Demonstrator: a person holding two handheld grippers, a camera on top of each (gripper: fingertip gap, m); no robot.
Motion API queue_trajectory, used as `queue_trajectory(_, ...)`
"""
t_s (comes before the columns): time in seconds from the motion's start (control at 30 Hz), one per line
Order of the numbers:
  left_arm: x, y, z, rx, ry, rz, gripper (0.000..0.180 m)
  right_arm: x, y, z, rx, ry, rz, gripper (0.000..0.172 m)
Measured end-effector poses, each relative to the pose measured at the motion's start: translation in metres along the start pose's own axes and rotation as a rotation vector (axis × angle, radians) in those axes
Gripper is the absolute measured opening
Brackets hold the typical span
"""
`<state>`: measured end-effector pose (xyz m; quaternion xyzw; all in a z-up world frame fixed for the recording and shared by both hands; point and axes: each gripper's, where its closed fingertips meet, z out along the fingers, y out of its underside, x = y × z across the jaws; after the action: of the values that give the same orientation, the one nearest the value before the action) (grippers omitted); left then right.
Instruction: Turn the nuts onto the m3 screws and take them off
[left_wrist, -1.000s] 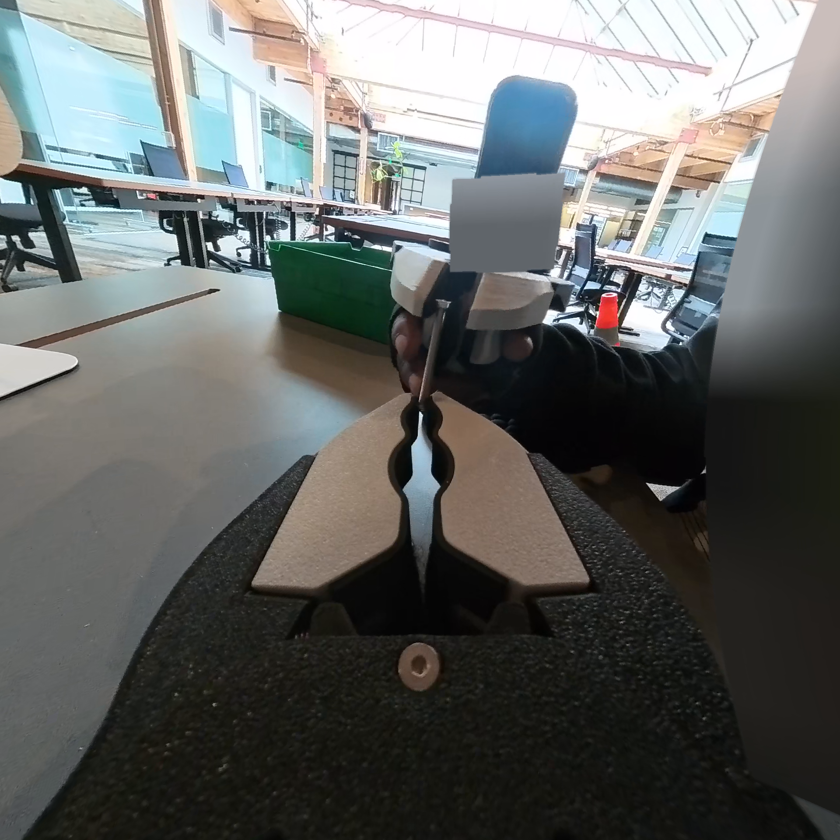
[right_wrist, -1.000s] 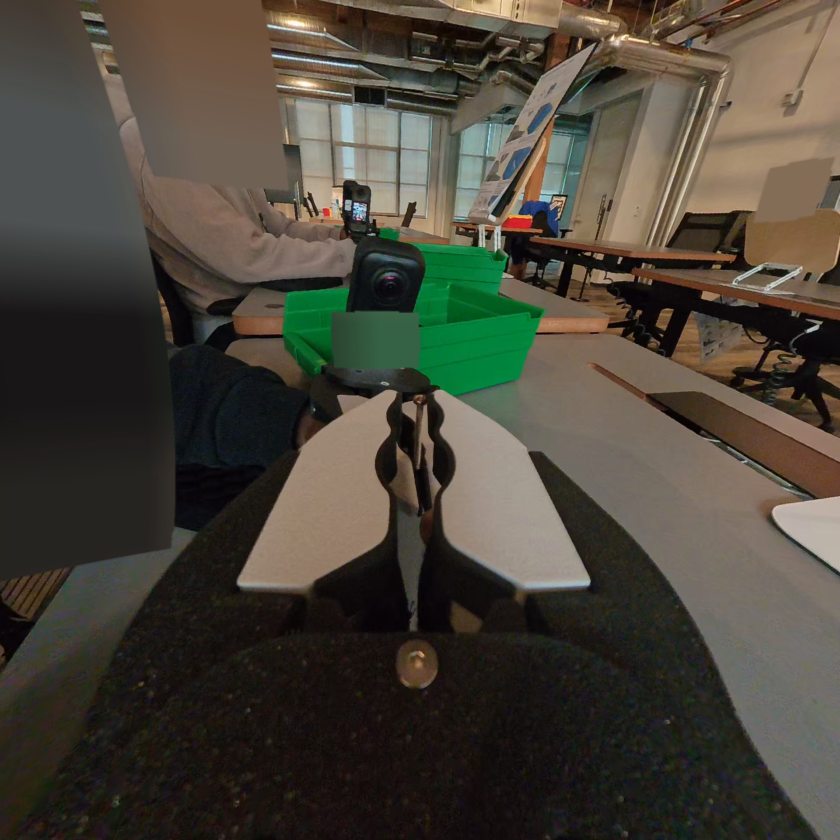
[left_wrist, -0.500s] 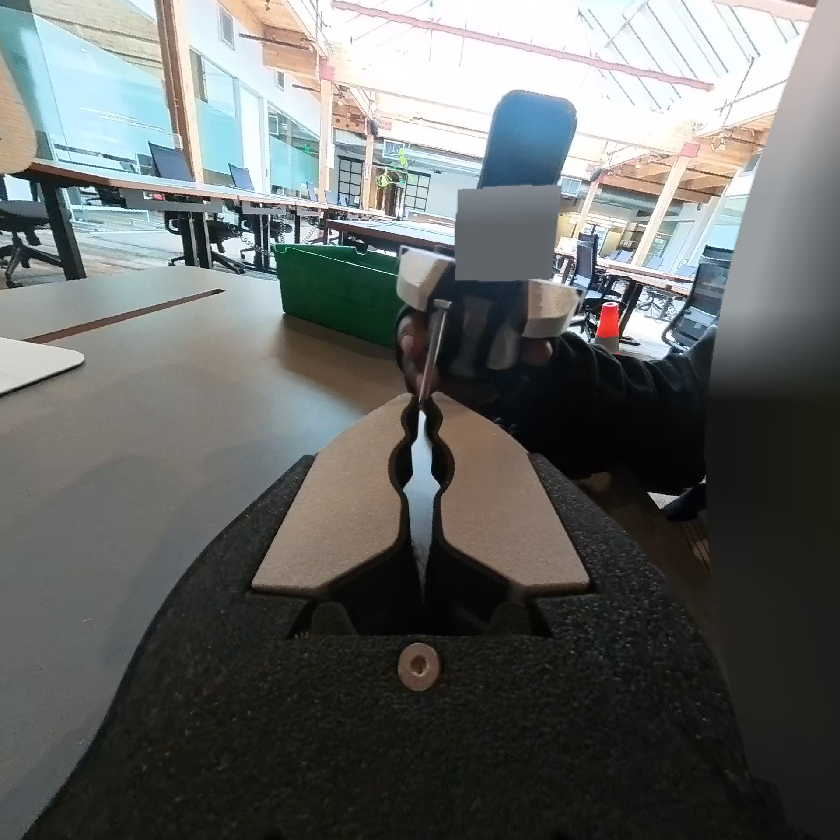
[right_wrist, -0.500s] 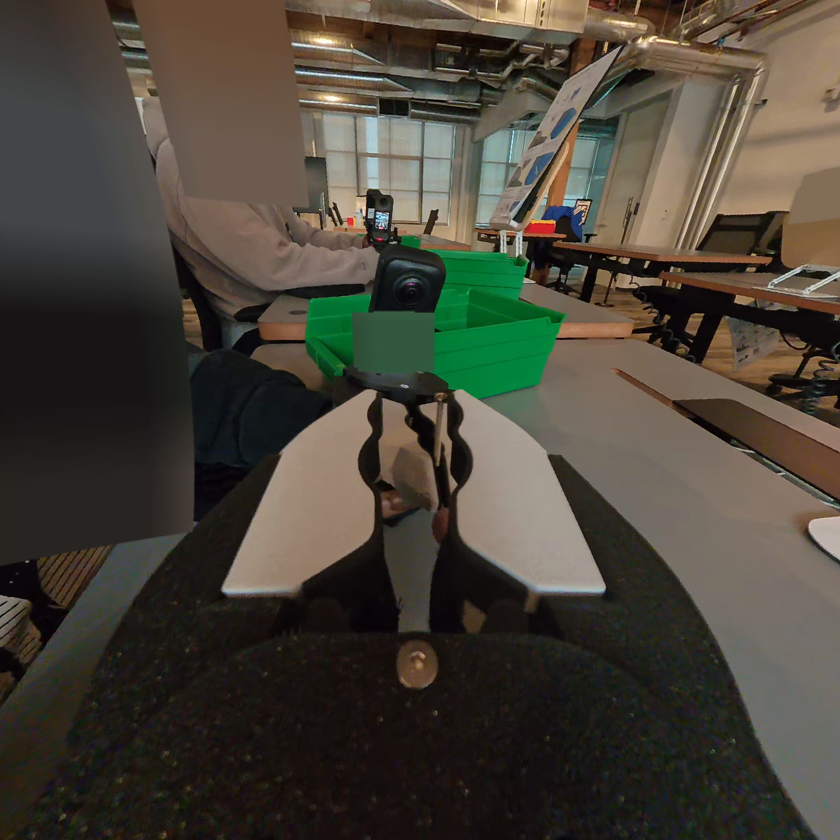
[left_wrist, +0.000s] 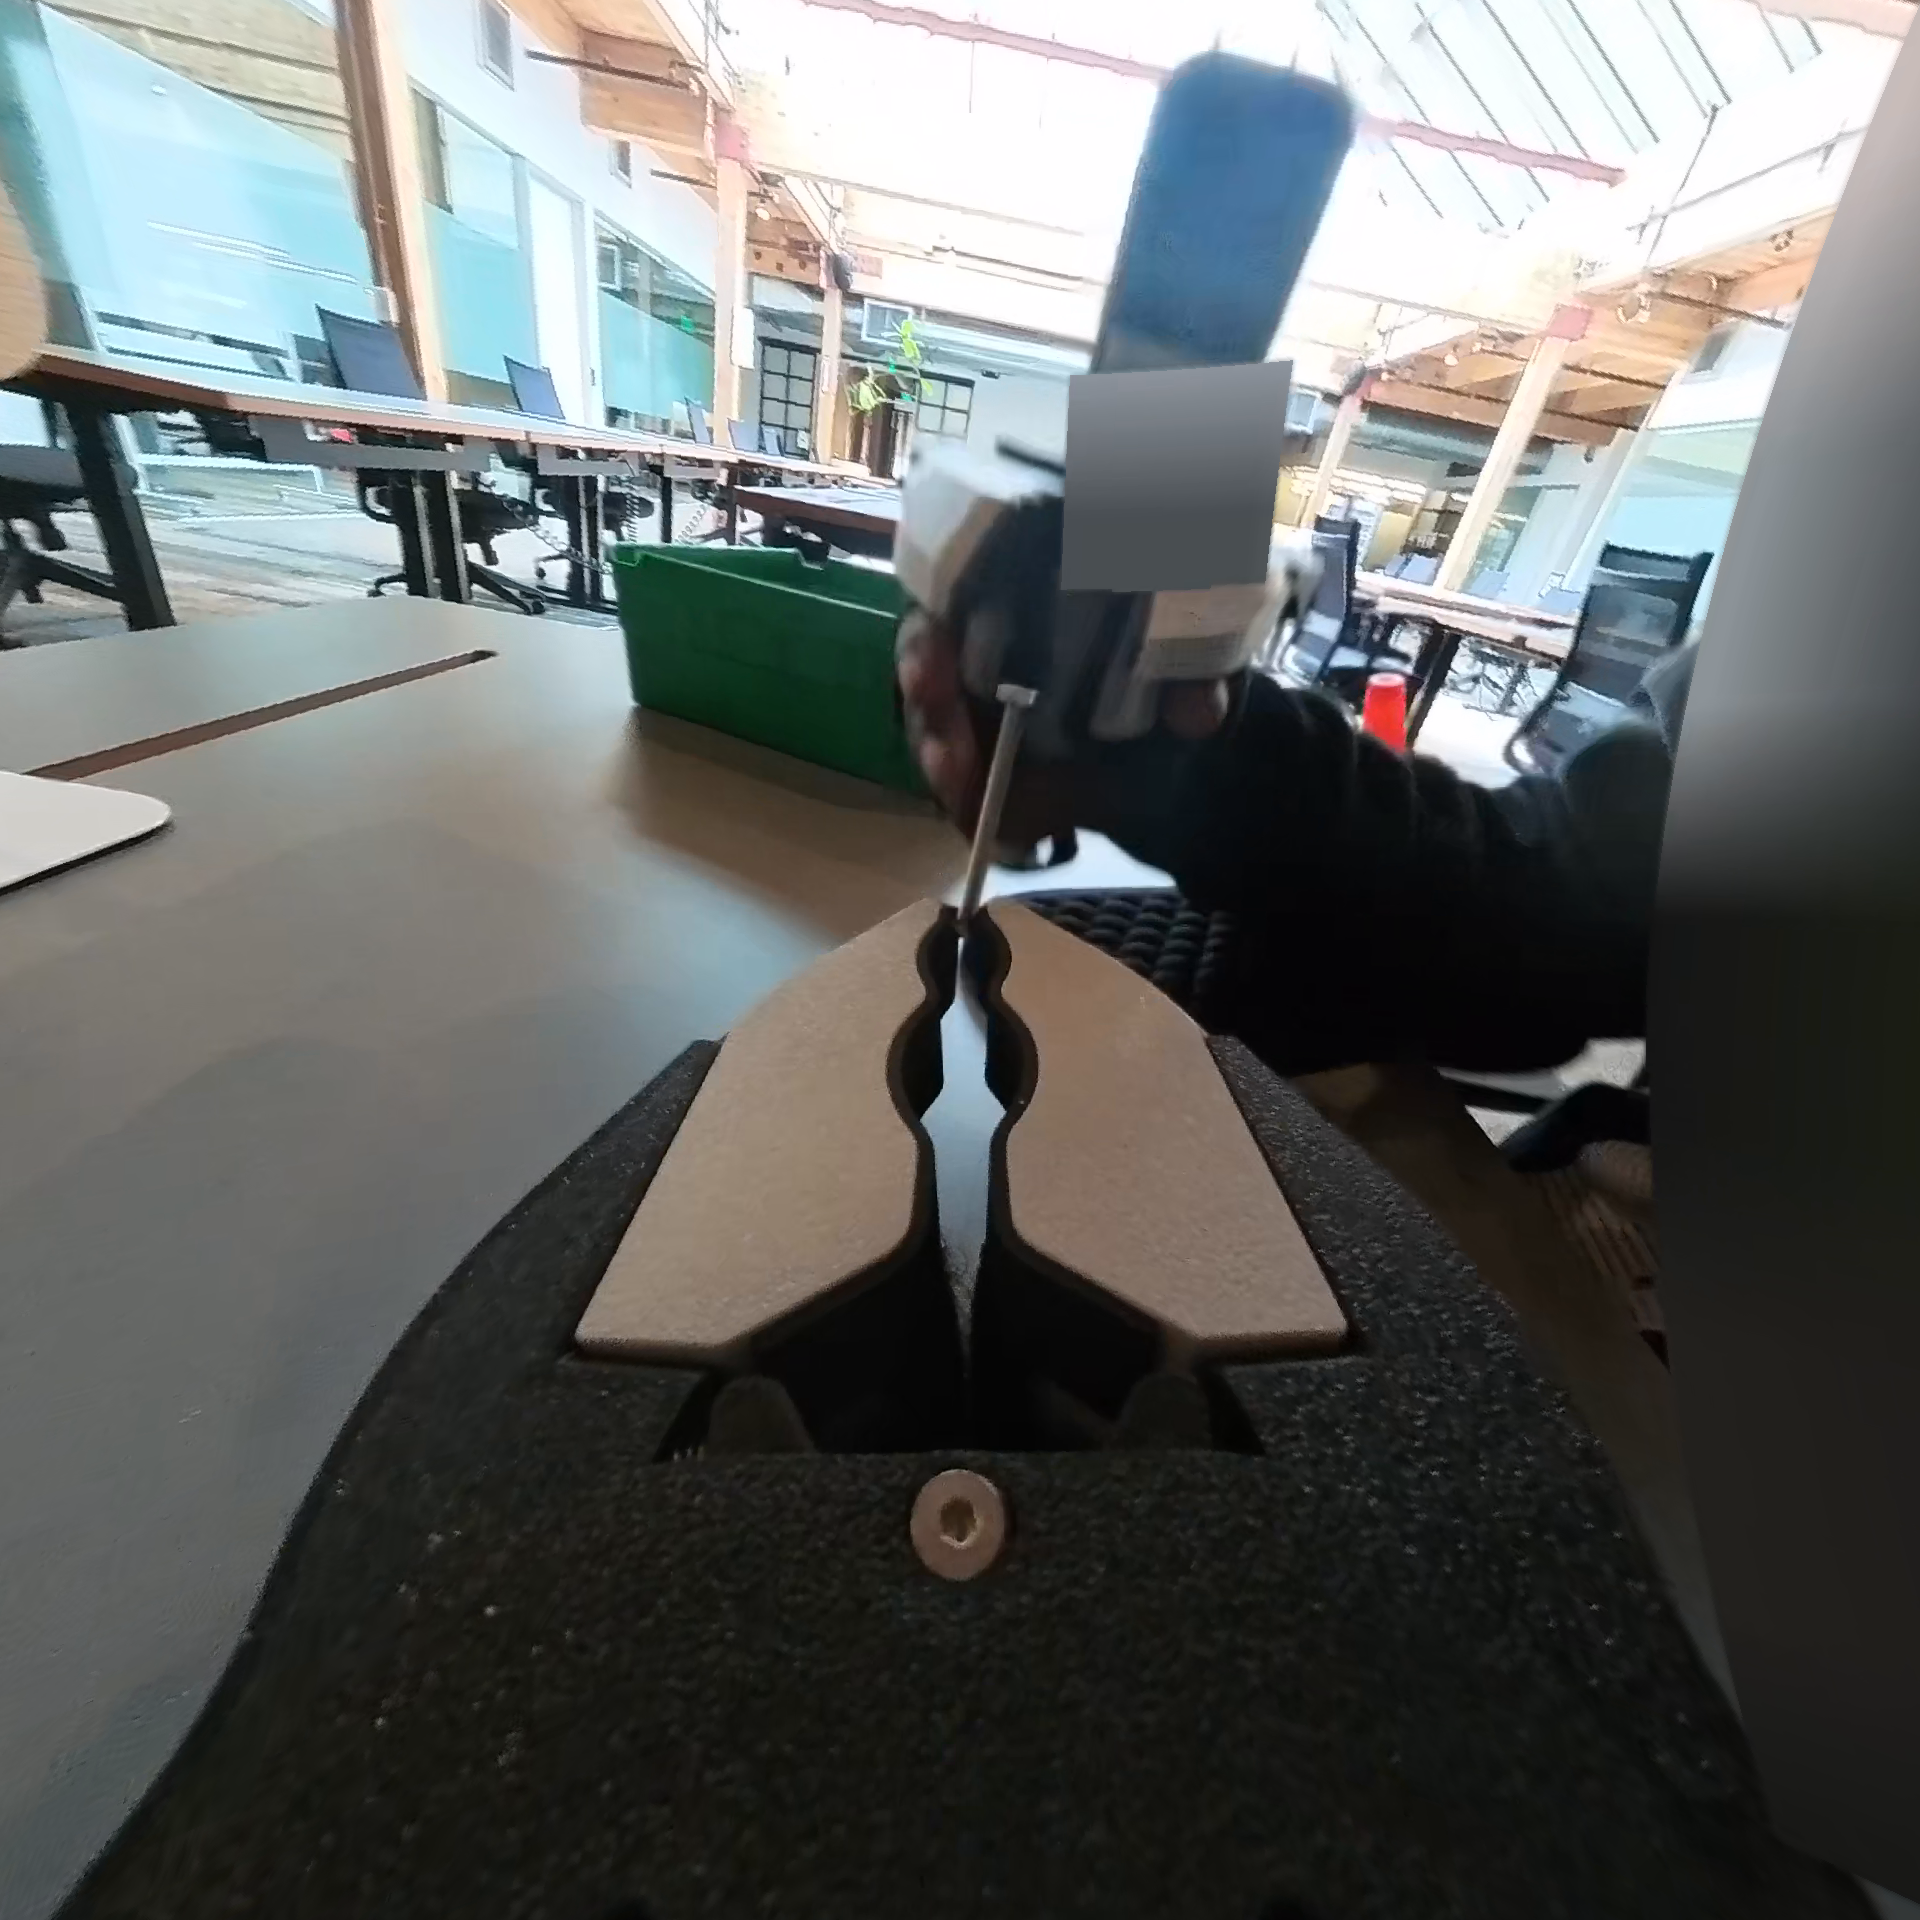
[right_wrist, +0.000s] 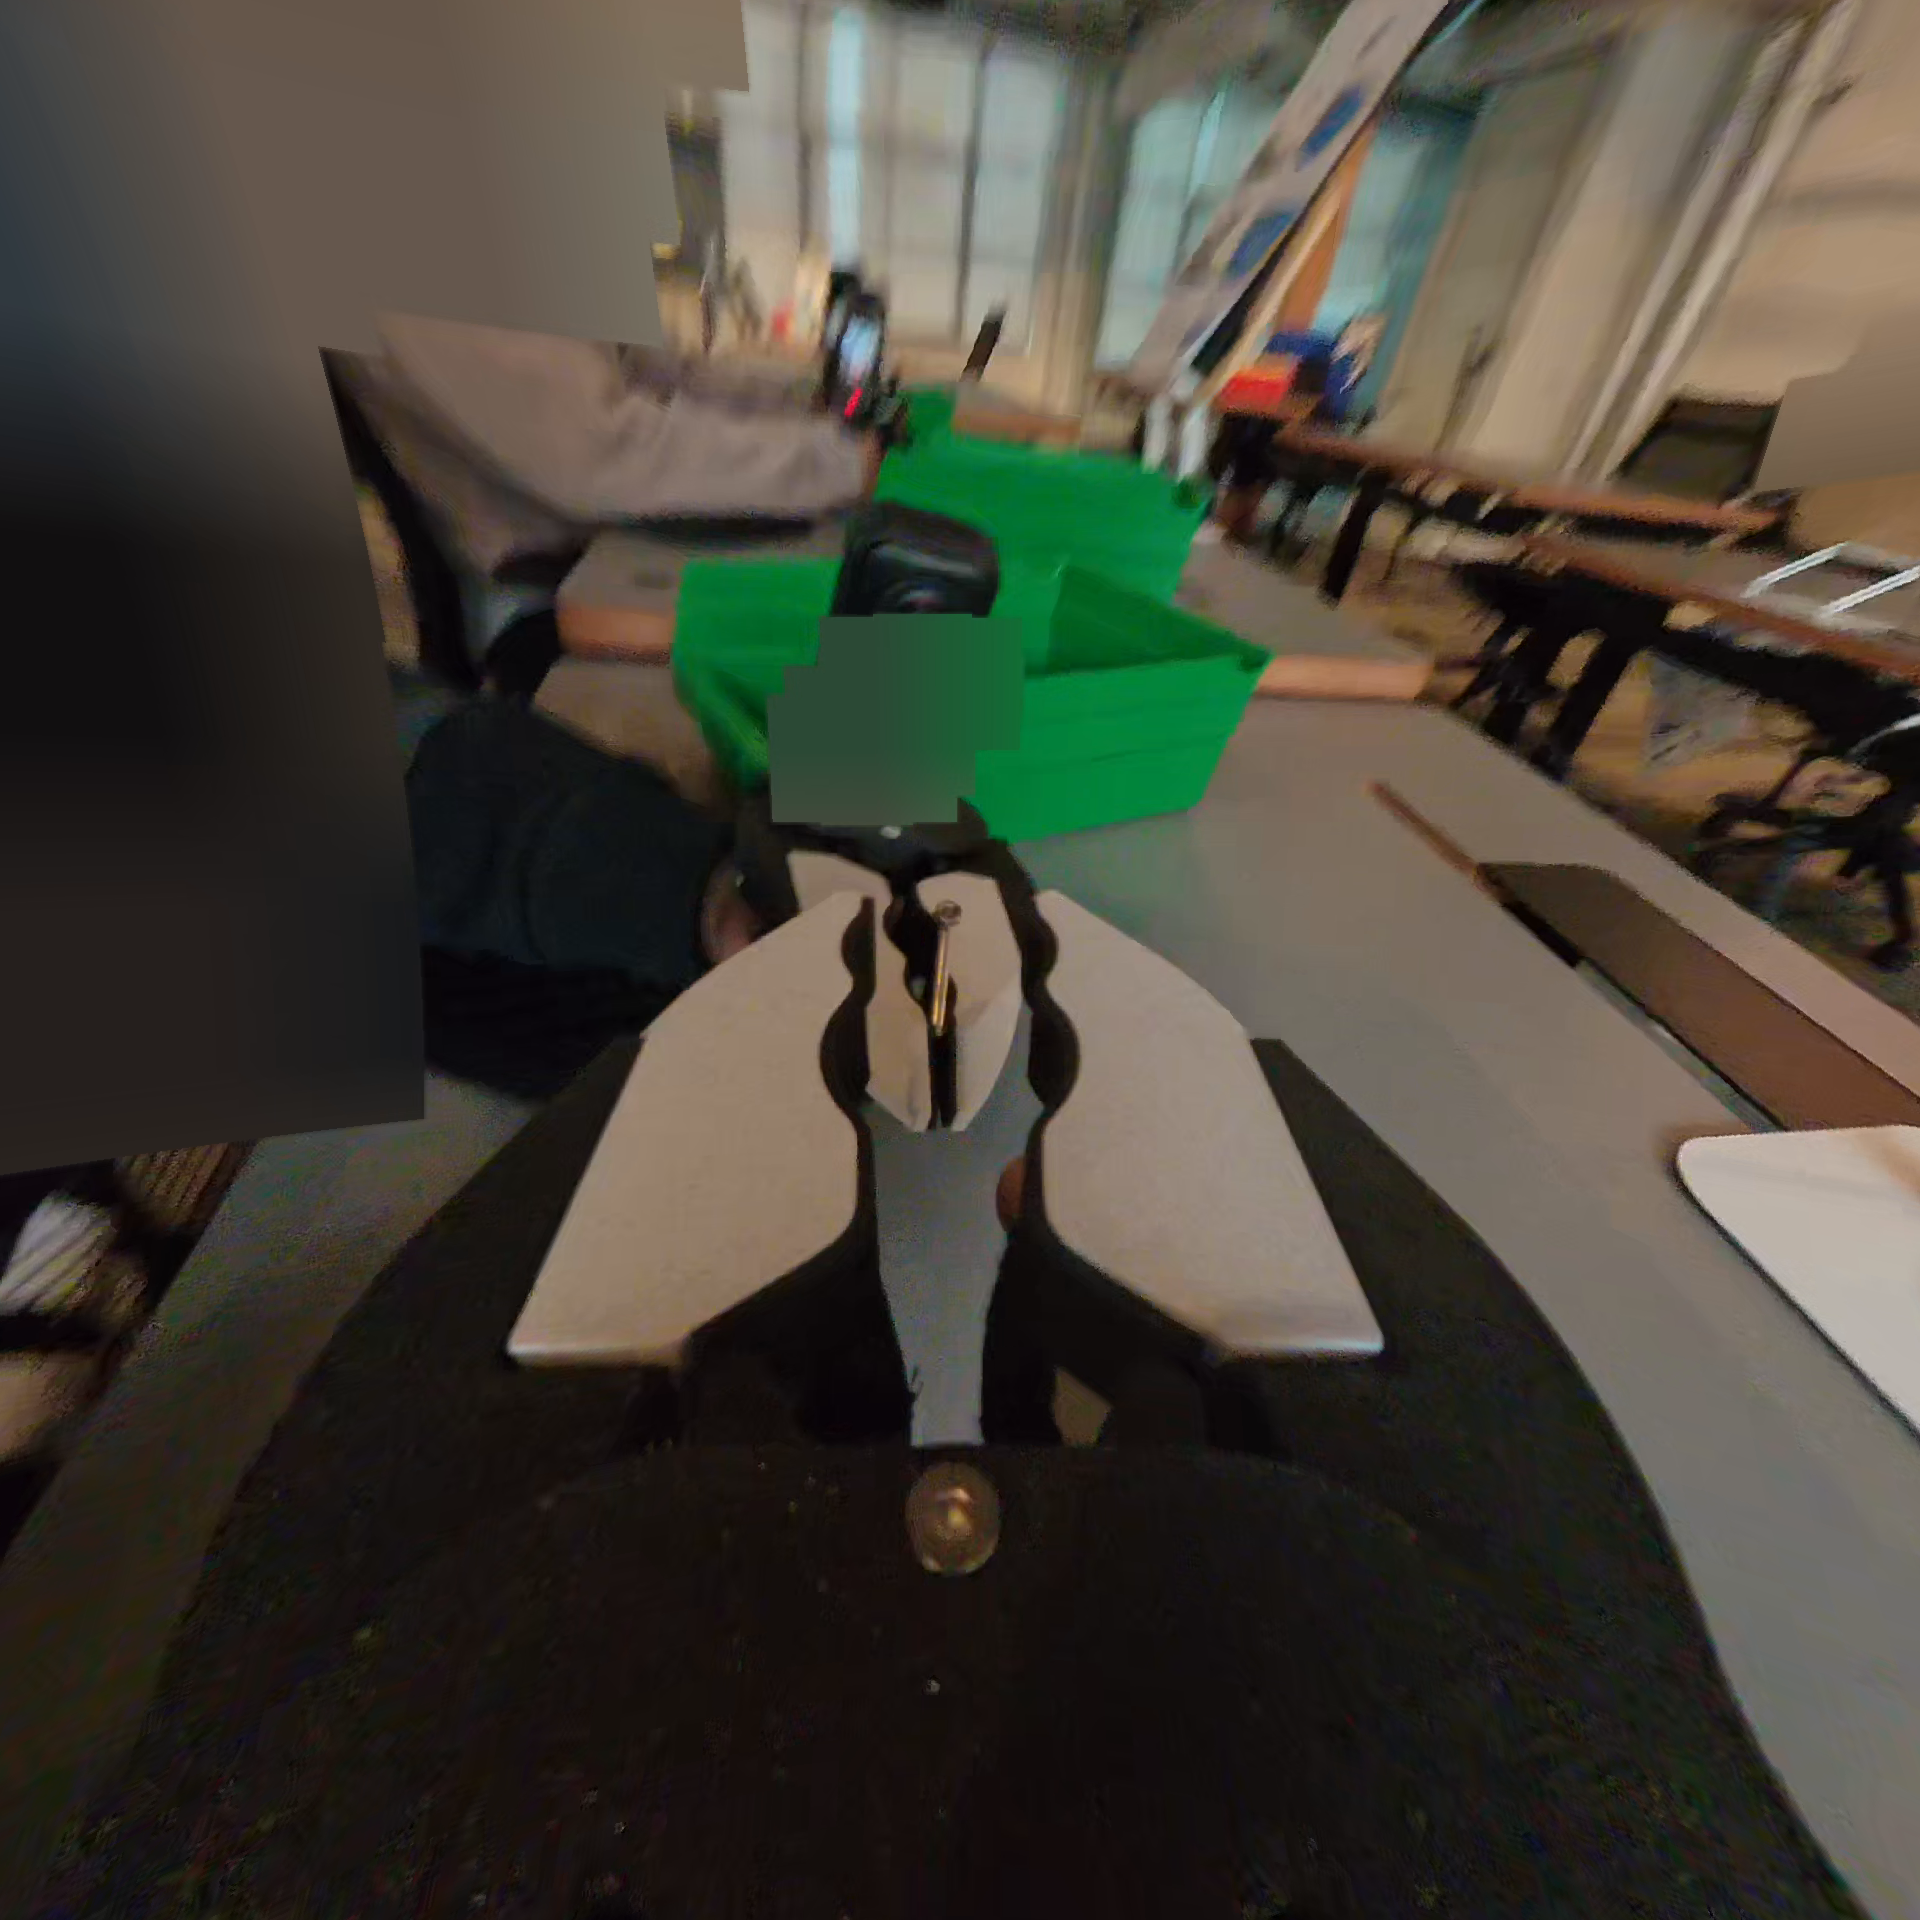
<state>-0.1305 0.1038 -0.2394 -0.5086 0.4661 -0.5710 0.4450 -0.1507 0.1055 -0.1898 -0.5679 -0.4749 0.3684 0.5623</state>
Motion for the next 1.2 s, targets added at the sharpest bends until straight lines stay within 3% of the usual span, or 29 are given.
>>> queue_trajectory(0.17, 0.017, 0.006, 0.004, -0.041, 0.121, -0.021, 0.001, -0.015, -0.015, -0.017, -0.575, -0.283, -0.384, 0.026)
queue_trajectory(0.27, 0.023, 0.007, 0.004, -0.051, 0.165, -0.033, 0.001, -0.026, -0.012, -0.015, -0.813, -0.542, -0.543, 0.026)
queue_trajectory(0.37, 0.027, 0.008, 0.004, -0.054, 0.198, -0.045, 0.001, -0.020, 0.001, -0.009, -0.960, -0.694, -0.750, 0.025)
queue_trajectory(0.43, 0.027, 0.007, 0.003, -0.050, 0.208, -0.055, 0.001, -0.015, 0.004, 0.001, -0.969, -0.737, -0.849, 0.023)
queue_trajectory(0.63, 0.027, 0.005, 0.002, -0.039, 0.220, -0.071, 0.001, -0.016, 0.010, 0.006, -0.981, -0.827, -0.925, 0.017)
queue_trajectory(1.2, 0.025, 0.004, 0.002, -0.025, 0.201, -0.070, 0.001, -0.018, 0.016, 0.004, -1.004, -0.837, -0.827, 0.005)
